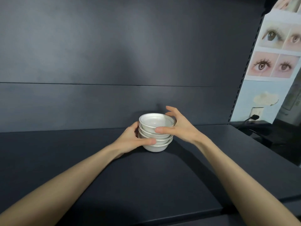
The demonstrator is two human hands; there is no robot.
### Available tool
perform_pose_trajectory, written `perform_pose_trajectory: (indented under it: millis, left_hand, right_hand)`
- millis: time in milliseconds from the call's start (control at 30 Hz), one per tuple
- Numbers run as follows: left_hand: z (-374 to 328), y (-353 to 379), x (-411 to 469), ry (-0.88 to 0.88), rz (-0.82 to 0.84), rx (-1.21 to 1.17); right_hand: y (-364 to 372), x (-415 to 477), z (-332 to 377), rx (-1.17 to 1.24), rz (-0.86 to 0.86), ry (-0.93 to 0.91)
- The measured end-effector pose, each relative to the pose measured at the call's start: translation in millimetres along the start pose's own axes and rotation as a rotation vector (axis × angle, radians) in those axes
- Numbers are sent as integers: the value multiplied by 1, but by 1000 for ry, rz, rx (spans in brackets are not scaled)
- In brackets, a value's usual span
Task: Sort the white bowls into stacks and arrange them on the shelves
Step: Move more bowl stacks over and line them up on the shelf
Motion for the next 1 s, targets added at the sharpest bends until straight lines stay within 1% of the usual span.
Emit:
perform_pose_trajectory:
  millis: [167,300,500,667,833,1000]
  left_hand:
    - [12,3,-5,-83,-27,2]
    - [10,9,-4,-91,-39,14]
    - [10,10,-6,-99,-64,-11]
    - [8,8,-13,-101,-110,-37]
    - [1,-15,-47,-80,-225,-50]
    - [-20,-61,-106,-40,-343,-20]
  right_hand:
    - [1,-3,-12,113,65,0]
    - [8,-3,-26,208,121,21]
    - [10,-3,-21,241,102,-71]
    - [9,1,-17,243,101,-83]
    - [30,10,13,242,164,-135]
    - [70,23,80,218,242,-237]
Point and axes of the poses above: each hand's wrist, its own x-axis towards the middle knuckle, its own y-axis out of the palm, z = x × y, the point moved 10 cm from there along x, towards the middle knuckle, and after that the axes turned 14 degrees about z, right-handed, at the moved point
